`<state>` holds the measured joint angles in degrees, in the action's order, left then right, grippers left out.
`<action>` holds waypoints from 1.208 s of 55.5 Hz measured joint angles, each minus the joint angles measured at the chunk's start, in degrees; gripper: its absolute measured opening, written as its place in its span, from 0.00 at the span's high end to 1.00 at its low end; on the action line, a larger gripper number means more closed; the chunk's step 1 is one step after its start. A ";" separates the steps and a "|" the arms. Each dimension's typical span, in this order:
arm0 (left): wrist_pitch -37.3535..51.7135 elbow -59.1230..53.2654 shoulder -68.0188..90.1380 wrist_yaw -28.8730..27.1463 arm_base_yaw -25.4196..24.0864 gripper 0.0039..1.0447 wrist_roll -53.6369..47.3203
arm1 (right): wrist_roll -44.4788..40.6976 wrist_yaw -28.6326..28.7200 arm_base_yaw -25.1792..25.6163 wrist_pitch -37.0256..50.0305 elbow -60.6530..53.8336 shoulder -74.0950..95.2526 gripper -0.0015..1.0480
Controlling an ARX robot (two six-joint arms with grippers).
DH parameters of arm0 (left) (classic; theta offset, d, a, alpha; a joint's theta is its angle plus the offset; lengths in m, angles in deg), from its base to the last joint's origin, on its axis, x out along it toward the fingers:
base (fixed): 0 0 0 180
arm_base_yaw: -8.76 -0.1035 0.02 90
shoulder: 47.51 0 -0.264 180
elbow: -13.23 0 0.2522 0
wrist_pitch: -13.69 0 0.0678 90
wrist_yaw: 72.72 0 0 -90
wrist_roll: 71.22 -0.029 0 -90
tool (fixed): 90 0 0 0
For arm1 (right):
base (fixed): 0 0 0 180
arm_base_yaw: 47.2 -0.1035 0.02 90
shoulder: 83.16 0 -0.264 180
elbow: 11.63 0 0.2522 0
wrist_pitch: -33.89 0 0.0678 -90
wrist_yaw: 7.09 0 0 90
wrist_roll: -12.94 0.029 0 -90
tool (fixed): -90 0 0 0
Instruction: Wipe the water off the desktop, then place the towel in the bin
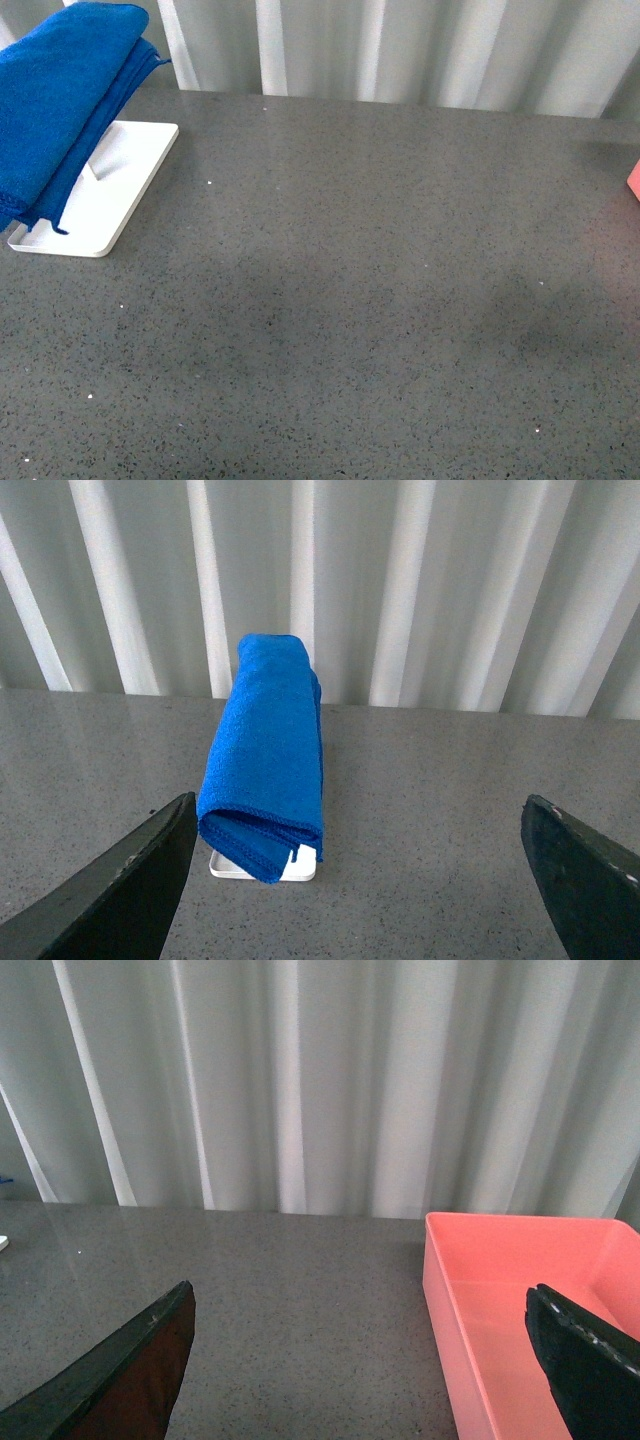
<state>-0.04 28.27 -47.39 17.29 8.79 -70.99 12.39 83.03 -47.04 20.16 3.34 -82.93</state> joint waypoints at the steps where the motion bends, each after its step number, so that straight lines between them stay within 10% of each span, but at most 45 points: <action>1: 0.00 0.00 0.00 0.00 0.00 0.06 0.02 | 0.00 0.00 0.00 0.00 0.00 0.00 0.07; 54: -0.11 0.04 0.09 0.11 -0.02 0.06 0.04 | 0.00 0.00 0.00 0.00 0.00 0.00 0.07; 67: -19.80 7.58 11.58 -1.97 2.78 0.06 12.13 | 0.00 0.04 -0.04 0.00 0.00 0.00 0.07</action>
<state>-19.84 35.86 -35.81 15.33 11.57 -58.86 12.39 83.08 -47.08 20.16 3.34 -82.93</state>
